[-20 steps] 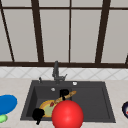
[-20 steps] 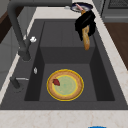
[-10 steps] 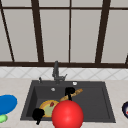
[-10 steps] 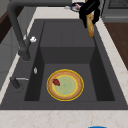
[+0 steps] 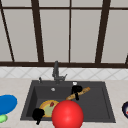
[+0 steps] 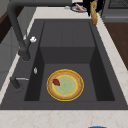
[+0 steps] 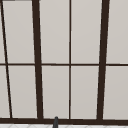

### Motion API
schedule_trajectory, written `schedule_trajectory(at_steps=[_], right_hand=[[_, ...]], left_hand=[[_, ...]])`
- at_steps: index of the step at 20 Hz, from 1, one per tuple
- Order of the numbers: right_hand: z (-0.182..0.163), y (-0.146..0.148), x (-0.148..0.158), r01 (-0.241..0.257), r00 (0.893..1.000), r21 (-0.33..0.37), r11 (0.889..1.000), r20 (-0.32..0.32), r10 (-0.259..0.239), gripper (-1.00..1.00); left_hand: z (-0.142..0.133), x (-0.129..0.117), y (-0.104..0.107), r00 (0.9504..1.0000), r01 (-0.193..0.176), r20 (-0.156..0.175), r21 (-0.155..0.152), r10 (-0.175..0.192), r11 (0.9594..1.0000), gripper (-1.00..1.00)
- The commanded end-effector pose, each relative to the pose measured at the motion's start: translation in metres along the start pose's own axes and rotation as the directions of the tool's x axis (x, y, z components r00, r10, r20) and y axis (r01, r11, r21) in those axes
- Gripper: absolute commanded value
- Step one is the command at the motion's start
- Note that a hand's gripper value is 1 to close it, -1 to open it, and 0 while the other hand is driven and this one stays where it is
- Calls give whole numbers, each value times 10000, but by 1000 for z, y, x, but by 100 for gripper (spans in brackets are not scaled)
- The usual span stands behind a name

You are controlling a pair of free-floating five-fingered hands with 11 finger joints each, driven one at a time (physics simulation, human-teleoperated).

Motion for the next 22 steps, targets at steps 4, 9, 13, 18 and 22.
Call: schedule_trajectory(at_steps=[4,9,13,18,22], right_hand=[[37,-7,-37,-6,10000,-720,9974,77,11,100],[62,-8,-65,11,9999,-1015,9948,126,2,100],[80,-11,-89,140,9998,-1023,9947,136,-126,100],[105,-17,-117,229,9997,-1037,9943,126,-217,100],[122,-21,-142,240,9997,-1056,9941,107,-230,100]], left_hand=[[0,0,0,10000,0,0,0,0,10000,0],[0,0,0,10000,0,0,0,0,10000,0],[0,0,0,10000,0,0,0,0,10000,0],[0,0,0,10000,0,0,0,0,10000,0],[0,0,0,10000,0,0,0,0,10000,0]])
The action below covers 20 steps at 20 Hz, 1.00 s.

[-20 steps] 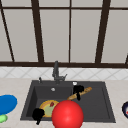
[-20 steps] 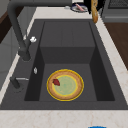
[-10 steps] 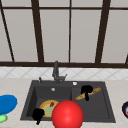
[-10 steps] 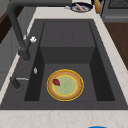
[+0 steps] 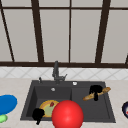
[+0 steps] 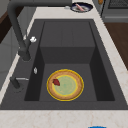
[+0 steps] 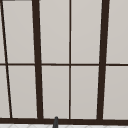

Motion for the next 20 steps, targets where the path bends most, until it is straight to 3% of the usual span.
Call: schedule_trajectory(at_steps=[1,4,9,20], right_hand=[[15,-6,-24,145,9998,-313,9994,-107,-149,100],[17,-3,-44,196,9991,-85,9998,-373,-199,100],[20,7,-82,305,9995,-92,9995,54,-304,100],[31,25,-162,445,9990,-131,9989,28,-445,100]], left_hand=[[0,0,0,10000,0,0,0,0,10000,0],[0,0,0,10000,0,0,0,0,10000,0],[0,0,0,10000,0,0,0,0,10000,0],[0,0,0,10000,0,0,0,0,10000,0]])
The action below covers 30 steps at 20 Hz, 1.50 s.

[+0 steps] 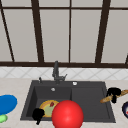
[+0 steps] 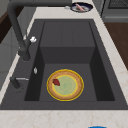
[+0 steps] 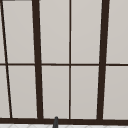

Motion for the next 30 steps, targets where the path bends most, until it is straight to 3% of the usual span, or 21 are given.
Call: schedule_trajectory(at_steps=[1,11,12,20,23,30], right_hand=[[4,6,-29,292,9996,-34,9996,46,-292,100],[30,23,-98,412,9991,-99,9991,89,-411,100],[35,23,-103,466,9988,-74,9989,121,-465,-100],[44,62,-150,544,9982,331,9980,226,-552,-100],[54,75,-172,615,9973,99,9981,391,-619,-100],[63,77,-210,728,9959,214,9971,527,-739,-100]], left_hand=[[0,0,0,10000,0,0,0,0,10000,0],[0,0,0,10000,0,0,0,0,10000,0],[0,0,0,10000,0,0,0,0,10000,0],[0,0,0,10000,0,0,0,0,10000,0],[0,0,0,10000,0,0,0,0,10000,0],[0,0,0,10000,0,0,0,0,10000,0]])
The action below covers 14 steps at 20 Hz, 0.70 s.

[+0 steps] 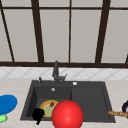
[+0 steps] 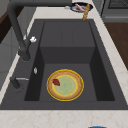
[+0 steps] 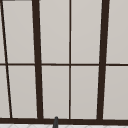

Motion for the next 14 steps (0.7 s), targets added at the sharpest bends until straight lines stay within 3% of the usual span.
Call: schedule_trajectory(at_steps=[1,4,6,8,14], right_hand=[[6,-1,-22,399,9989,-104,9992,237,-396,-100],[13,-2,-39,330,9992,-67,9994,245,-328,-100],[0,-6,-44,10,9995,307,9995,299,-20,-100],[-3,-1,-40,-386,9991,272,9989,-143,390,-100],[0,0,-46,-271,9990,168,9995,-354,276,-100]], left_hand=[[0,0,0,10000,0,0,0,0,10000,0],[0,0,0,10000,0,0,0,0,10000,0],[0,0,0,10000,0,0,0,0,10000,0],[0,0,0,10000,0,0,0,0,10000,0],[0,0,0,10000,0,0,0,0,10000,0]])
